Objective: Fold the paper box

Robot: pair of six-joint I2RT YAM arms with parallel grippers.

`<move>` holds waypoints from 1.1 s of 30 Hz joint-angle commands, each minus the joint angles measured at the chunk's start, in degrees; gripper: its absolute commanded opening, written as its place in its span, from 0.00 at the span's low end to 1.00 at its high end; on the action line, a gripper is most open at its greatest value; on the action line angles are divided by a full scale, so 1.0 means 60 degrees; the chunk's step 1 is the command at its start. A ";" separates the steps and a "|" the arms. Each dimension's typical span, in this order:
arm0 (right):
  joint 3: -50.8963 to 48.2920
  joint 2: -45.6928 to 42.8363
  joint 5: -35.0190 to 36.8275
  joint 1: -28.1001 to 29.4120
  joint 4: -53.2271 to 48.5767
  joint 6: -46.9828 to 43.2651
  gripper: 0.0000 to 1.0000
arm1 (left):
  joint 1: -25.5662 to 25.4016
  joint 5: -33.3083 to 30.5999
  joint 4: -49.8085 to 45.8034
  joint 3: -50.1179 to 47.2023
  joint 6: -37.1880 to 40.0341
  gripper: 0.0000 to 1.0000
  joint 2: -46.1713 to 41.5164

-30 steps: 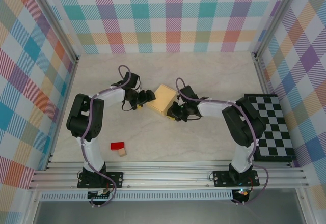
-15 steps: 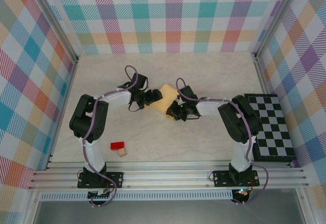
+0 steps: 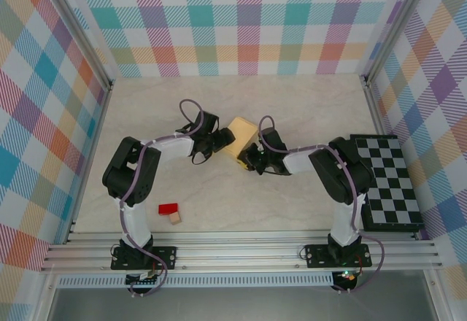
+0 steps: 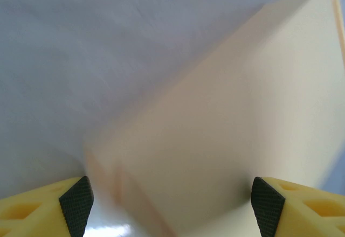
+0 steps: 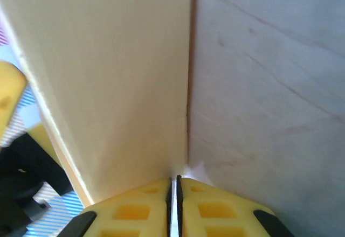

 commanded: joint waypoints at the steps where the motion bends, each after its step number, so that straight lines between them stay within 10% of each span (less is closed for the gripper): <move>1: 0.0220 0.0074 0.0178 0.0360 0.2725 0.0553 0.14 | -0.0944 0.1585 -0.0224 0.0002 -0.0512 0.80 0.0091; 14: -0.1012 -0.2340 0.2182 0.0739 -0.0579 -0.0428 0.15 | 0.0409 0.0332 -0.3994 0.3069 0.1851 0.80 0.0756; 21: -0.0550 -0.5346 0.3859 0.0195 -0.5197 -0.4328 0.18 | 0.0912 -0.1510 -0.4993 0.2747 0.3239 0.81 -0.0662; 27: -0.0467 -0.7671 0.6094 -0.1152 -0.6618 -0.8259 0.43 | 0.1640 -0.3904 -0.2979 -0.0337 0.3851 0.83 -0.3397; 33: -0.0870 -0.7581 0.6680 -0.2152 -0.5734 -1.0796 0.64 | 0.1610 -0.7055 0.2337 -0.4942 0.5892 1.00 -0.6044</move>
